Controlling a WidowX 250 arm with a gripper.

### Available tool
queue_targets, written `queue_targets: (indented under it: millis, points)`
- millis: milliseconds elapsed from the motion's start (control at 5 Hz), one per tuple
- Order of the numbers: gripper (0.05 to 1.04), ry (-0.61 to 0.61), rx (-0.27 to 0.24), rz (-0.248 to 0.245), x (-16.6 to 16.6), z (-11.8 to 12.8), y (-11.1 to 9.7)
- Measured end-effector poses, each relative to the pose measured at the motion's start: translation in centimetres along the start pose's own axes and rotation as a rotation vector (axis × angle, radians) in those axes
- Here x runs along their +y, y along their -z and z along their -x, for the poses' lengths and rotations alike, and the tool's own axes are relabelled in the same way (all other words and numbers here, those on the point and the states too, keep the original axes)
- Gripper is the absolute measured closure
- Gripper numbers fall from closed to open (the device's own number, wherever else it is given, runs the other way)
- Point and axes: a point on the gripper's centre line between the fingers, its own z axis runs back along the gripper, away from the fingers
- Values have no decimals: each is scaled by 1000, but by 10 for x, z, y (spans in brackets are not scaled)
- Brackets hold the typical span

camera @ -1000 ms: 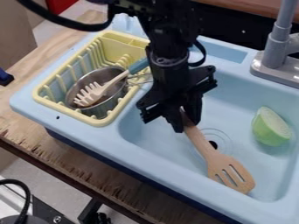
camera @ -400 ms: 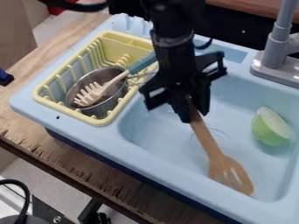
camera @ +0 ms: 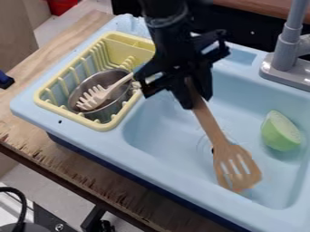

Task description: Moving out the wooden spatula from the sink

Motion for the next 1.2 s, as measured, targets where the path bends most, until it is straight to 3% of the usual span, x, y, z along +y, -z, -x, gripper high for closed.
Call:
queue_targets:
  millis: [400, 600, 1000, 1200]
  points:
    - [820, -45, -51, 32, 2, -7, -19]
    - [820, -131, -57, 16, 14, -25, -31]
    - [825, -267, 41, -24, 36, -66, -46]
    - [827, -318, 42, -64, 50, -81, -47]
